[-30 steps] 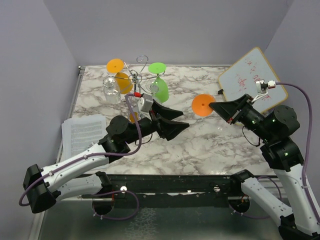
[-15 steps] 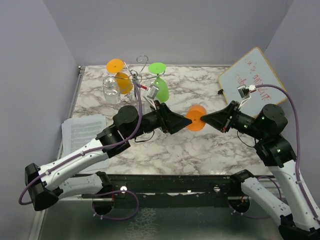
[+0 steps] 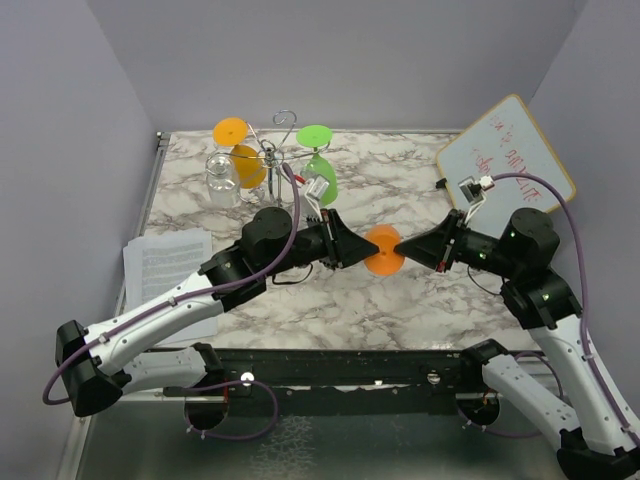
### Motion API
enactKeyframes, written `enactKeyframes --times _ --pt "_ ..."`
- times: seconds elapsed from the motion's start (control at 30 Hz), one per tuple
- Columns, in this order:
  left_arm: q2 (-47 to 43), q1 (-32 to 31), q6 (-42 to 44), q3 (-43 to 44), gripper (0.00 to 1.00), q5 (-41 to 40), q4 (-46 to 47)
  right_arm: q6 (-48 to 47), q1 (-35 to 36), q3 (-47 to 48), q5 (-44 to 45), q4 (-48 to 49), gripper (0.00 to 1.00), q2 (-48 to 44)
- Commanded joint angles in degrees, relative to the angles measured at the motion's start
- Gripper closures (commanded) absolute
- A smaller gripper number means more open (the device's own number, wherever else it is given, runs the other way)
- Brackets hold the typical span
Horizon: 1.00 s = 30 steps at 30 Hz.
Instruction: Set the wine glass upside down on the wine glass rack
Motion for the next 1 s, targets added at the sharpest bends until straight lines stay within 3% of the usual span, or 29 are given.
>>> enactKeyframes --times 0.0,0.1,0.17,0.27,0.33,0.6,0.97 --pt "0.07 -0.26 0.53 1.95 0.85 3.13 -1.52 -0.23 -0.09 -1.50 -2.80 1.60 0.99 0.59" --pt "-0.50 -0.22 0.33 2.09 1.00 3.22 -3.89 0.00 -0.08 -1.87 -3.78 2.09 0.98 0.73" --pt "-1.28 -0.26 -0.41 2.06 1.00 2.52 -5.31 0.31 -0.10 -1.90 -3.62 1.82 0.84 0.61" --pt "-3.42 -0.24 -3.05 2.09 1.00 -1.41 -9.12 1.15 -0.09 -2.37 -2.02 1.74 0.55 -0.23" --pt "-5.03 -0.23 -5.67 3.18 1.00 -5.92 -14.69 1.61 -0.09 -2.23 -0.17 1.33 0.47 -0.85" --pt "-12.02 -0.26 -16.11 6.88 1.00 -18.45 -28.19 3.11 -0.04 1.29 9.60 -4.90 0.30 -0.14" --pt "-13.00 -0.24 -27.81 16.08 1.00 -36.97 -41.68 6.85 -0.09 4.15 20.61 -11.74 0.29 -2.12"
